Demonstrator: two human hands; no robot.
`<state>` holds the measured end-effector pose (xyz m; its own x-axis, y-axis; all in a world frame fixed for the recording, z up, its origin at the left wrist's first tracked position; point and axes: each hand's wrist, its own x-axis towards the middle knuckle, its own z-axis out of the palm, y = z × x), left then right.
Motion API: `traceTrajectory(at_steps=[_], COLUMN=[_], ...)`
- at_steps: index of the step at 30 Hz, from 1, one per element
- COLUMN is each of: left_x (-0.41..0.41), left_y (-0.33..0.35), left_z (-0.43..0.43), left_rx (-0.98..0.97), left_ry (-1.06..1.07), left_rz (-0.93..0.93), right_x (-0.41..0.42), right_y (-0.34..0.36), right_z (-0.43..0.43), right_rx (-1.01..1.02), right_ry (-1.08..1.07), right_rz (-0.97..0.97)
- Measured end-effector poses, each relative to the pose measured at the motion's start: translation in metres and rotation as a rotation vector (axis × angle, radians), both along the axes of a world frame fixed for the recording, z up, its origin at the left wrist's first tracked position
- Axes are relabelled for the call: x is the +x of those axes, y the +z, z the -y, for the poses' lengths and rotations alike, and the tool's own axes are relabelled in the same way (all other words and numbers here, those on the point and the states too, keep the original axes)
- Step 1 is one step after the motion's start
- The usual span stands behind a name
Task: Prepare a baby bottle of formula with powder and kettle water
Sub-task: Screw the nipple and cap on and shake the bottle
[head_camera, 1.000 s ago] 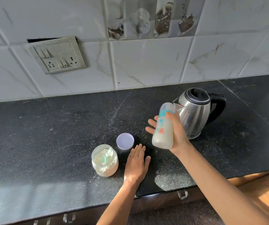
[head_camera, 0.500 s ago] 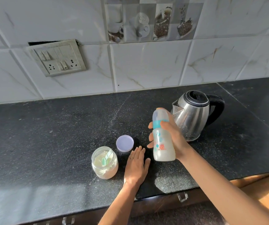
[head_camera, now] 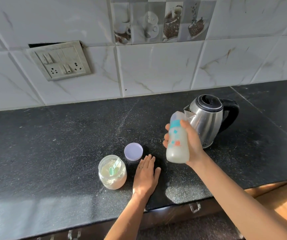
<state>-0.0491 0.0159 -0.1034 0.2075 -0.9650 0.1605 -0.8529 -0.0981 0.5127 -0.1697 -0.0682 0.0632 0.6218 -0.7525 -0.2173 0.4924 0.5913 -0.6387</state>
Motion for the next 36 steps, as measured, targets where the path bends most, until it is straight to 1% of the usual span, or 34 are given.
traceTrajectory(at_steps=[2,3,4,6,7,11,14,17,19,21,24,25,26,28,30,31,32,33,34,35,36], left_x=[0.000,0.000,0.001,0.001,0.001,0.001,0.001,0.001,0.001,0.000,0.000,0.000,0.000,-0.001,-0.002,-0.002,-0.003,-0.003,-0.004,-0.003,-0.003], left_y=[-0.001,-0.001,-0.001,0.000,0.000,0.000,-0.002,-0.001,-0.002,-0.002,-0.002,-0.002,-0.002,-0.002,-0.002,-0.002,-0.002,-0.001,0.000,0.000,0.001], left_z=[0.000,0.000,0.000,0.000,-0.001,-0.001,-0.001,-0.001,-0.001,-0.001,-0.001,-0.001,-0.001,0.000,0.001,0.002,0.002,0.002,0.002,0.001,0.002], left_rx=[-0.003,-0.002,-0.004,-0.007,-0.009,-0.024,-0.011,0.002,0.003,0.005,0.012,0.015,0.019,0.023,0.025,0.029,0.032,0.033,0.033,0.034,0.036], left_ry=[0.001,0.001,0.000,0.004,0.002,0.004,0.005,0.004,0.007,0.009,0.011,0.013,0.014,0.018,0.024,0.025,0.026,0.027,0.027,0.026,0.026], left_rz=[0.003,0.004,0.001,-0.005,-0.004,0.007,0.014,0.011,0.004,0.005,0.008,0.009,0.014,0.029,0.038,0.041,0.044,0.046,0.046,0.043,0.039], right_x=[-0.001,-0.001,0.001,0.005,0.006,0.008,0.006,0.003,0.001,-0.001,-0.003,-0.004,-0.005,-0.006,-0.003,-0.002,-0.002,-0.004,-0.006,-0.008,-0.010], right_y=[0.002,0.001,0.004,0.009,0.010,0.010,0.011,0.014,0.016,0.020,0.019,0.016,0.014,0.013,0.015,0.015,0.015,0.015,0.013,0.012,0.010], right_z=[-0.010,-0.011,-0.011,-0.006,-0.004,-0.001,0.004,0.009,0.012,0.016,0.021,0.020,0.018,0.012,0.012,0.014,0.016,0.017,0.017,0.015,0.012], right_rx=[-0.158,-0.174,-0.110,0.100,0.145,0.030,-0.030,-0.138,-0.154,-0.082,0.184,0.246,0.262,0.196,0.160,0.186,0.260,0.326,0.332,0.251,0.128], right_ry=[0.048,0.025,-0.013,-0.111,-0.135,-0.151,-0.188,-0.149,-0.132,-0.145,-0.197,-0.187,-0.129,-0.005,-0.050,-0.110,-0.156,-0.163,-0.111,-0.011,0.089], right_rz=[-0.116,-0.129,-0.112,-0.027,-0.001,-0.097,-0.057,-0.146,-0.104,-0.045,-0.003,0.028,0.056,0.083,0.055,0.061,0.100,0.133,0.121,0.066,0.003])
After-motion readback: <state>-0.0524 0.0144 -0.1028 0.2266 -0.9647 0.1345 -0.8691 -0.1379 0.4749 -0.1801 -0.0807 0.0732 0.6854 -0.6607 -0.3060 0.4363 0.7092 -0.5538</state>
